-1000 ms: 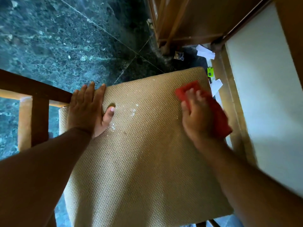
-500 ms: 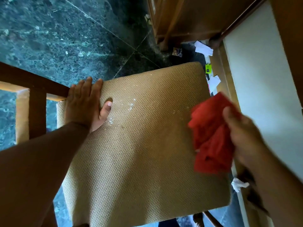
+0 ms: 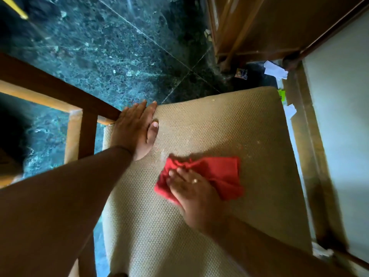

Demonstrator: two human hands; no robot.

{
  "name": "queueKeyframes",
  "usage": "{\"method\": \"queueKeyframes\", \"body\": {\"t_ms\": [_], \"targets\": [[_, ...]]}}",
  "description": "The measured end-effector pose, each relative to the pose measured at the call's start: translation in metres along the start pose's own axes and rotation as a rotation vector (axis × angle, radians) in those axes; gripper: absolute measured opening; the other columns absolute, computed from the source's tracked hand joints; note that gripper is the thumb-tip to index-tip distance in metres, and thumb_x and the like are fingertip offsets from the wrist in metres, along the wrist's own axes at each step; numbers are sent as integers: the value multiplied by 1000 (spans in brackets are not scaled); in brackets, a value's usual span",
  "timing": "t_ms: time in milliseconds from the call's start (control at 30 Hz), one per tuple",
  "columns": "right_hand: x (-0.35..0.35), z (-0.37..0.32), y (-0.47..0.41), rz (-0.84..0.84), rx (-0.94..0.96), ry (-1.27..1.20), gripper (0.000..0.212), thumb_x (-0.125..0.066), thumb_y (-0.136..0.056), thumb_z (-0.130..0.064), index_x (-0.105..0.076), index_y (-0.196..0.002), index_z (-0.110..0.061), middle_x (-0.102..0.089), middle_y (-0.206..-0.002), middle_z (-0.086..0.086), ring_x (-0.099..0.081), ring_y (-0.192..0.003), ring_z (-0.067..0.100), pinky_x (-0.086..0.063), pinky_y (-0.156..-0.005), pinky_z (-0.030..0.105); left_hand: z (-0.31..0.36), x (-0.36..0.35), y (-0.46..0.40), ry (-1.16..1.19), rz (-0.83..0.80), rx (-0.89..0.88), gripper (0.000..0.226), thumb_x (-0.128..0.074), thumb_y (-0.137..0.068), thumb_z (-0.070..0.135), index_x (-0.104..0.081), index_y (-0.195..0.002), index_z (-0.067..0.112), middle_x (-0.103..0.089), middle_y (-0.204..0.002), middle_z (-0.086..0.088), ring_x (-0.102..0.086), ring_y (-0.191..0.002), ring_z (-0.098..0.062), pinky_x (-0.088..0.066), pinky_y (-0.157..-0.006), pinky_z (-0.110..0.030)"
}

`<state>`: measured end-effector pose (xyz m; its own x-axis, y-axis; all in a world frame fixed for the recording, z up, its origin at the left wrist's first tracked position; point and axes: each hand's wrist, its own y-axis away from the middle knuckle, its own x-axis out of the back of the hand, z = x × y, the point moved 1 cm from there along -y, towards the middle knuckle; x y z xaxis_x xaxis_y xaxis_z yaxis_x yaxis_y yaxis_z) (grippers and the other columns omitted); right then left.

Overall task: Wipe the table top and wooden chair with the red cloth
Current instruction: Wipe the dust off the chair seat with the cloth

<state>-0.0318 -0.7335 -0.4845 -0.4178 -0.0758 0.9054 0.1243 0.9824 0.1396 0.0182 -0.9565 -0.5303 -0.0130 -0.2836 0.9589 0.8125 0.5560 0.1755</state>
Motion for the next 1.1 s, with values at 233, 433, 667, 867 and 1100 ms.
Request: {"method": "queueKeyframes", "body": {"t_ms": [233,433,667,867,1100], "targets": [[73,65,9,132,-388,-511,39,-38,-88,-58,-60,-100,-28,-71,-84,-3,-67,-75,17,-55,-67,41,0,0,1,-49,-14,4,64,-24,-97,43,-30,-153,14,-38,-154,-20,-37,-140,-38,-25,-117,-49],[96,129,-83,347,-506,-219,33,-43,-99,-40,-64,-109,-16,-62,-81,0,-62,-71,16,-35,-55,22,-1,-4,0,-9,1,-1,61,-25,-98,44,-34,-152,16,-41,-153,-18,-37,-142,-36,-23,-118,-49],[5,-2,-57,219,-157,114,28,-54,-92,-26,-61,-107,-3,-68,-99,19,-63,-89,37,-50,-80,46,-7,7,-8,247,-5,-17,45,-44,-102,29,-51,-143,15,-61,-135,-14,-56,-124,-35,-42,-105,-42],[-6,-49,38,-222,171,-242,28,-51,-92,-38,-70,-102,-20,-74,-109,-3,-67,-104,14,-44,-97,33,-5,10,-5,216,-9,-1,47,-40,-104,34,-46,-148,18,-54,-143,-16,-50,-131,-35,-40,-108,-43],[79,62,-39,236,-455,-368,26,-52,-89,-41,-65,-85,-19,-58,-62,-8,-54,-56,5,-39,-50,24,-7,4,-5,193,87,-27,44,-42,-102,32,-53,-142,14,-62,-130,-18,-58,-118,-39,-46,-98,-44]]}}
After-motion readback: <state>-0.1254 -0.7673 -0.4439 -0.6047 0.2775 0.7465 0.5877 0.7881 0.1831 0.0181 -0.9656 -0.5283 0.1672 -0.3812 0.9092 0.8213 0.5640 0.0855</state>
